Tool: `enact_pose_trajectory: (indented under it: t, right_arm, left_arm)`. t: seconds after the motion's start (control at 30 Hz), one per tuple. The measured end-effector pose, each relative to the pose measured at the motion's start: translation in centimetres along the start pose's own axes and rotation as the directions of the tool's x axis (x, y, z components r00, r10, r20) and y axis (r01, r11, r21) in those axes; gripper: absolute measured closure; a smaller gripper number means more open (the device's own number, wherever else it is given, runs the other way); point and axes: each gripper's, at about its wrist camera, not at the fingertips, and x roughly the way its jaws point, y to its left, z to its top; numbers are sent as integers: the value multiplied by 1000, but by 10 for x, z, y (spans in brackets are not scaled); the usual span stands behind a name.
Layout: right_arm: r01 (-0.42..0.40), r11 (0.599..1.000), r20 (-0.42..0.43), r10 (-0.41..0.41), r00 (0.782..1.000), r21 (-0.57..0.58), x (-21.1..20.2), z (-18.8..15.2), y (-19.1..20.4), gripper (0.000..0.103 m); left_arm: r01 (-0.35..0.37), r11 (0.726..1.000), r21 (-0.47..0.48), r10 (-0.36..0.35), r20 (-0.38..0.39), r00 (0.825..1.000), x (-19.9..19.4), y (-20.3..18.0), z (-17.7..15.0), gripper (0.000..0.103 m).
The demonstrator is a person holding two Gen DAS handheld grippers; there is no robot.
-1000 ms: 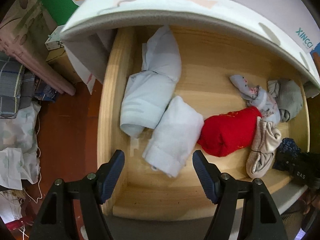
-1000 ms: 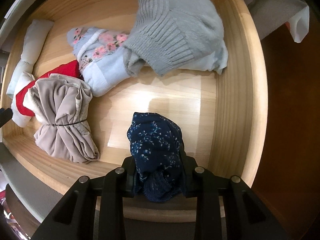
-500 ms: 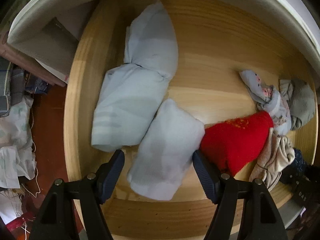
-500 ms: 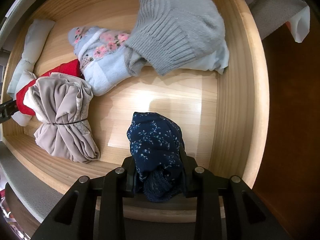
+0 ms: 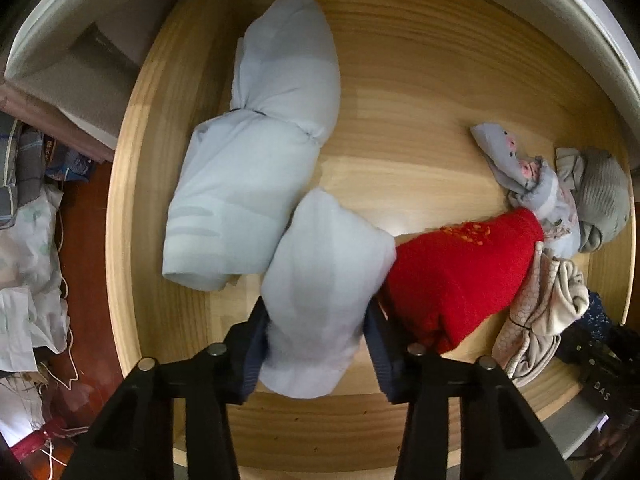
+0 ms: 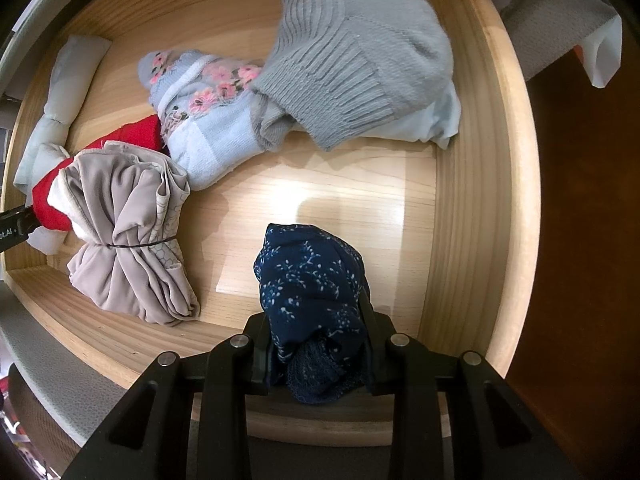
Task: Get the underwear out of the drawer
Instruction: 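Lower the left tool into the drawer and grasp the white rolled sock, then carry the white sock into the white box and open the left tool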
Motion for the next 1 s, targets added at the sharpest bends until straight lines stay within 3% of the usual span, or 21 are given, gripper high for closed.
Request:
enact_pose_trajectory:
  t: [0.4, 0.77, 1.0]
  right_arm:
    - [4, 1000, -3, -4, 1000, 0, 2, 2, 4, 75]
    - [9, 1000, -4, -9, 1000, -4, 5, 5, 6, 75]
    - [11, 1000, -5, -11, 1000, -7, 7, 6, 7, 74]
  left_arm:
    - [25, 999, -24, -24, 37, 999, -23, 6, -36, 62]
    - [54, 999, -4, -53, 116, 992, -80, 19, -63, 62]
    - [63, 998, 15, -64, 183, 981, -115, 25, -51, 62]
